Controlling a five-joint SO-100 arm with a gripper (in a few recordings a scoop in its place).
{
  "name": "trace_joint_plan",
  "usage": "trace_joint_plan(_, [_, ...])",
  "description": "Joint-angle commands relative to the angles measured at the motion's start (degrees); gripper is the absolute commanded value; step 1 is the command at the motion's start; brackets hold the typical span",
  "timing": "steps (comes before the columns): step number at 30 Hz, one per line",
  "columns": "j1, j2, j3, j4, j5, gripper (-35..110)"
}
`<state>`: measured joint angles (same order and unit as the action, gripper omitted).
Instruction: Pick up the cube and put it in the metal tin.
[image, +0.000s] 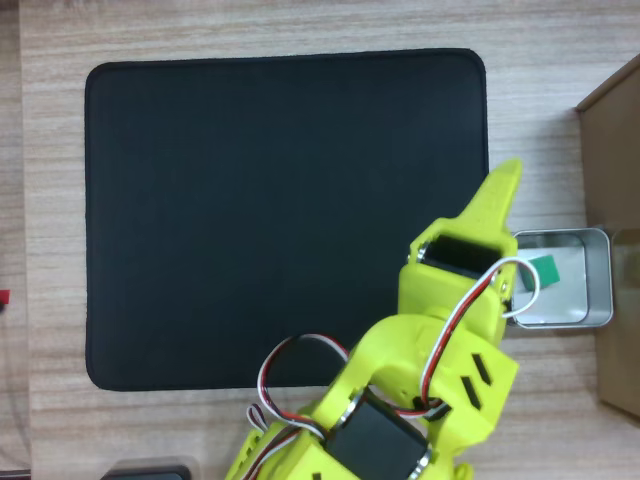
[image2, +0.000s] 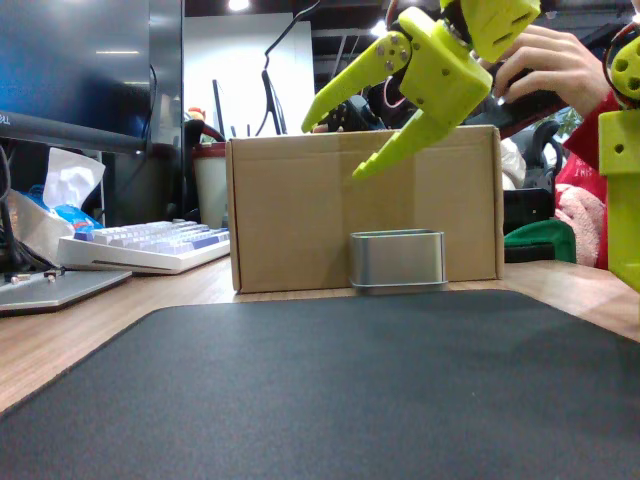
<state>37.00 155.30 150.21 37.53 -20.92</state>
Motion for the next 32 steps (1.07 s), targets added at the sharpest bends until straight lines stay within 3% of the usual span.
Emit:
trace_joint_plan(1, [-2.11,3.96,0.53,1.32,4.31,23])
trace_joint_plan(4, [-9.84,10.99,3.96,3.87,8.35,18])
trace_joint_plan(14, [-24.70,32.26,14.15,15.03,4.83,0])
trace_joint_plan(20, [-32.43,37.35,22.94,15.12,4.83,0])
trace_joint_plan(32, [-29.53,37.35,26.81,11.43,12.22,0])
